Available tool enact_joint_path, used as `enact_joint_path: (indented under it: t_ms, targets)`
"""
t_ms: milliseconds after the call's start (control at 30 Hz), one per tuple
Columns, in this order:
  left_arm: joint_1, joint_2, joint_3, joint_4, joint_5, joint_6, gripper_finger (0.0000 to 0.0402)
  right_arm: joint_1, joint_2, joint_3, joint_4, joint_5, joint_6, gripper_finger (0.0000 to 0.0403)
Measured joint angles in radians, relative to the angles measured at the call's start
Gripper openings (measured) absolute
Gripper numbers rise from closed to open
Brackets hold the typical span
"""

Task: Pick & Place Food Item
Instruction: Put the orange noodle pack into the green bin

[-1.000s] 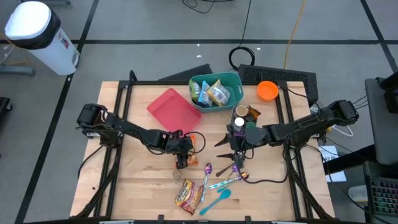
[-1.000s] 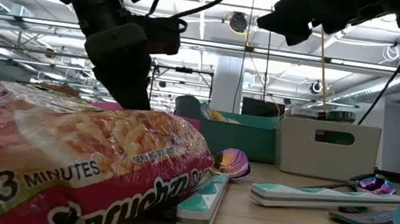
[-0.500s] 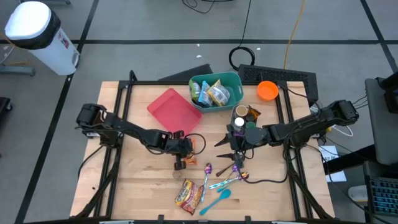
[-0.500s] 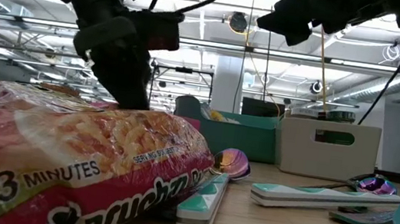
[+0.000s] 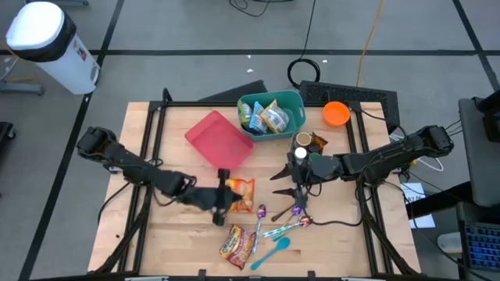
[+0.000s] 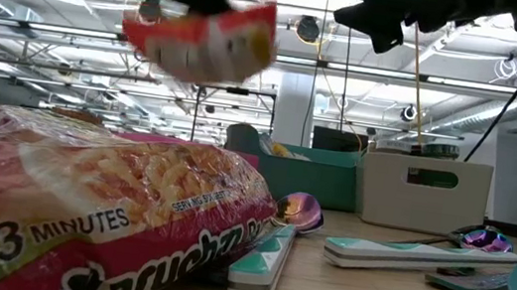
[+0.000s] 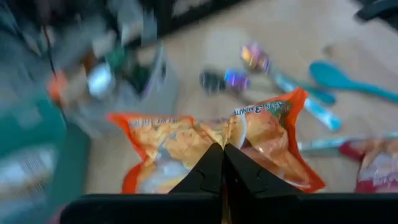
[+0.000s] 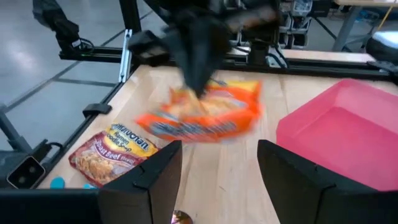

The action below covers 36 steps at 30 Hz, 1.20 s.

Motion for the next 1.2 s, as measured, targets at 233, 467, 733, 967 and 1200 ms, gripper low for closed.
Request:
enact_joint_path:
  t_ms: [233,467,733,967,1200]
  targets:
    - [-0.158,0.025,0.0,0.139,-0.084,0.486,0.0004,-0.001,0.022,0.0,0.07,-0.003,0.056,0.0201]
    - [-0.22,0.022,0.001,0.306,-0.162,0.625,0.0003,0.003,0.127,0.0,0.269,-0.052,0.109,0.0204]
    - [-0.231,0.023,0.001,0.325,-0.139,0.664,0.0003,-0.018,0.345,0.007,0.676,-0.234,0.177,0.0244]
    - [-0.231,0.023,0.001,0.337,-0.13,0.666,0.0004,-0.056,0.474,0.077,0.755,-0.351,0.312,0.0265]
    - [-0.231,0.023,0.001,0.319,-0.128,0.651,0.0004,-0.052,0.519,0.124,0.758,-0.374,0.285,0.0248]
